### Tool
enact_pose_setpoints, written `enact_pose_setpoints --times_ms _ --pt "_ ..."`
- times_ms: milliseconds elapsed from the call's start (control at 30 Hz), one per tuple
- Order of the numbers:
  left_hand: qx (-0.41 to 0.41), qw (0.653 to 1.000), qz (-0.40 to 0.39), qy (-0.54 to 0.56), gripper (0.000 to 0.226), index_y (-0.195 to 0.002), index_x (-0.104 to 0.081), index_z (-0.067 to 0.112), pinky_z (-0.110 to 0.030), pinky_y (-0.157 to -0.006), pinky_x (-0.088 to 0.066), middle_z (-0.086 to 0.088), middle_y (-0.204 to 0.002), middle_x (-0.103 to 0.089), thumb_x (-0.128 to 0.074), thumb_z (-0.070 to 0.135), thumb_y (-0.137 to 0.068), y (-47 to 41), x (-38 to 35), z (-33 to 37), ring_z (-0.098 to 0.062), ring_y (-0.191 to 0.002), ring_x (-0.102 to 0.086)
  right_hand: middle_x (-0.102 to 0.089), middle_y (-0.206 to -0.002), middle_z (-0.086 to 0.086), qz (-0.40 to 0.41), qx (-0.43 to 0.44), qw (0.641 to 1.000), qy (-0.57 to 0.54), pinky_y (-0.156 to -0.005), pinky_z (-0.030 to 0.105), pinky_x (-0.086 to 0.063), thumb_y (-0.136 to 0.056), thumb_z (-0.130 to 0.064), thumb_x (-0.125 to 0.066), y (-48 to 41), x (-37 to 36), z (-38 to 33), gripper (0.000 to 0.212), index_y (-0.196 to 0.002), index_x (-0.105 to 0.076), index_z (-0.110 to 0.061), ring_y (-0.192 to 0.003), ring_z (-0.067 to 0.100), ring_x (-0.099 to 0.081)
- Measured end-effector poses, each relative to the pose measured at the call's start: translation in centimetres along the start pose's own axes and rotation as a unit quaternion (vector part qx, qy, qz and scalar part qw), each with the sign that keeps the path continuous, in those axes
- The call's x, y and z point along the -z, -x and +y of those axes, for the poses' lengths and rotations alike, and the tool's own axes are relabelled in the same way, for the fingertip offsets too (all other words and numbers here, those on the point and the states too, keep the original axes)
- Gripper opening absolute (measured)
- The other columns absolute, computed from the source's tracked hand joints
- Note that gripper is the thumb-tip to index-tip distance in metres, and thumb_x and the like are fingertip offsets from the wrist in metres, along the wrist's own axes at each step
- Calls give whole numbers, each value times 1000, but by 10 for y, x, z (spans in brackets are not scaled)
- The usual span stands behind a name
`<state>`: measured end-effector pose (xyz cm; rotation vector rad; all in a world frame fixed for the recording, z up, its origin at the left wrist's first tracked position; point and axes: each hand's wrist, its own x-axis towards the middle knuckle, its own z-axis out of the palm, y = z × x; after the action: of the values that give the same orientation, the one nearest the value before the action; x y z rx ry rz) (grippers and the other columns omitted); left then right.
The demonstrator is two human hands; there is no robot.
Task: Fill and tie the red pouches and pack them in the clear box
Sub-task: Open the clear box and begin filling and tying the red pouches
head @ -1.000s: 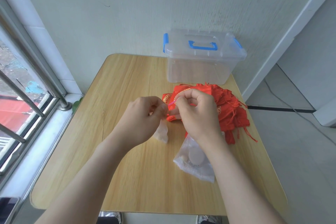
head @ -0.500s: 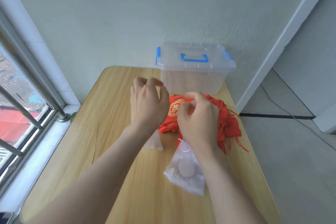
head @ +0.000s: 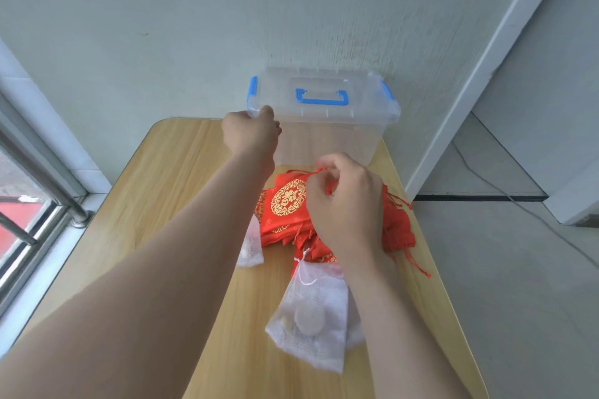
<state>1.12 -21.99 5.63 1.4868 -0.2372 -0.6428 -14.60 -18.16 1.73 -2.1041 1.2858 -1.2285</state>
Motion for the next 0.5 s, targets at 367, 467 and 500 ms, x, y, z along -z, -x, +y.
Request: enact_pose_setpoints --times_ms 367,467,500 --pt "-16 998 54 27 58 -148 -49 22 -32 -76 -64 2 -96 -65 -62 26 -92 19 58 4 -19 -75 -71 -74 -95 -6 42 -27 999 20 -66 28 -40 -91 -19 -61 -4 -10 -8 22 -106 -75 -24 -83 19 -65" --pt "-23 994 95 52 54 -143 -54 21 -35 -71 -66 -2 -107 -64 -59 25 -89 18 85 5 -21 -70 -68 -68 -95 -2 57 8 998 1 -79 26 -40 -88 -14 -61 -4 -16 -12 24 -107 -73 -19 -91 22 -63" --pt "-29 992 109 55 52 -141 -56 21 -36 -69 -67 -2 -111 -62 -58 26 -89 17 94 6 -22 -71 -67 -64 -96 -1 63 17 998 2 -83 25 -40 -87 -13 -60 -3 -19 -14 25 -109 -71 -19 -93 23 -60"
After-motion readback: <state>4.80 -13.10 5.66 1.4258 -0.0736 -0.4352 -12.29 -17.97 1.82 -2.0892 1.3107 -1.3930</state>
